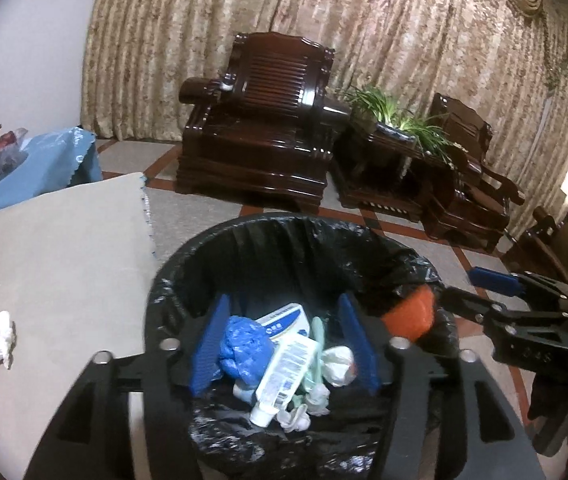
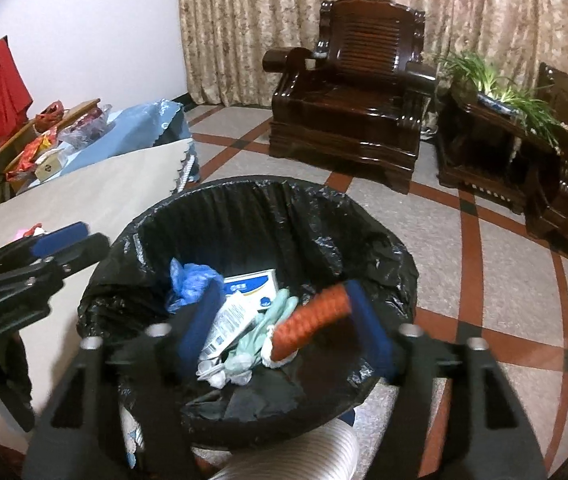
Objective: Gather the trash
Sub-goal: 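Open both tools to drop the tube and foam sleeve into the bin, then move both open tools back to the table items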
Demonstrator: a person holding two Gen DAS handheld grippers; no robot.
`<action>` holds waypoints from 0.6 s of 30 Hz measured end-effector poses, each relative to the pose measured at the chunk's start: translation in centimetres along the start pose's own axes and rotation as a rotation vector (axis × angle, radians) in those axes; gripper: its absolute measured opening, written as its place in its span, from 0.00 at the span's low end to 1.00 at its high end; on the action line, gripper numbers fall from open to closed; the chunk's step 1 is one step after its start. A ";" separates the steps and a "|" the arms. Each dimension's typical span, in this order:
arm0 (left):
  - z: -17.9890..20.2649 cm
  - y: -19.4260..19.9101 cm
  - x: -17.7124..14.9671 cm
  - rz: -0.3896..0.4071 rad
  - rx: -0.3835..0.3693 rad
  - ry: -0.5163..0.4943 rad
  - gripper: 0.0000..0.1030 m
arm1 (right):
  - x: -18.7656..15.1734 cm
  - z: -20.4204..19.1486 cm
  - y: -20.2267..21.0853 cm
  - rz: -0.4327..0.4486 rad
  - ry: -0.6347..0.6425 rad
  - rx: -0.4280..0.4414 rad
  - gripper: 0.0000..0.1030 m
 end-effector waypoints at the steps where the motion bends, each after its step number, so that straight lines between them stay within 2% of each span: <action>1: -0.3 0.3 0.0 0.008 0.008 0.003 0.73 | 0.0 0.0 0.3 0.012 -0.003 -0.008 0.85; 2: -0.6 0.6 -0.1 0.015 0.014 0.005 0.76 | 0.1 -0.1 0.5 0.024 -0.006 -0.008 0.89; 6: -2.0 2.1 0.0 0.041 0.059 0.011 0.92 | 0.6 -0.7 1.6 0.088 -0.035 0.041 0.94; 12: -5.7 5.3 0.3 0.092 0.134 0.058 0.94 | 2.1 -2.9 2.5 0.162 -0.030 0.087 0.95; 18: -10.2 8.5 0.6 0.153 0.234 0.101 0.94 | 4.0 -6.3 1.9 0.172 0.018 0.127 0.95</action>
Point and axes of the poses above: each gripper's, at about its wrist camera, not at the fingertips, and y roughly against the way its jaws point, z to its right, x to its top, the point moved 2 cm from there along -y, roughly the way its jaws point, and after that the axes turned 11 degrees about y, right-handed, at the moved point
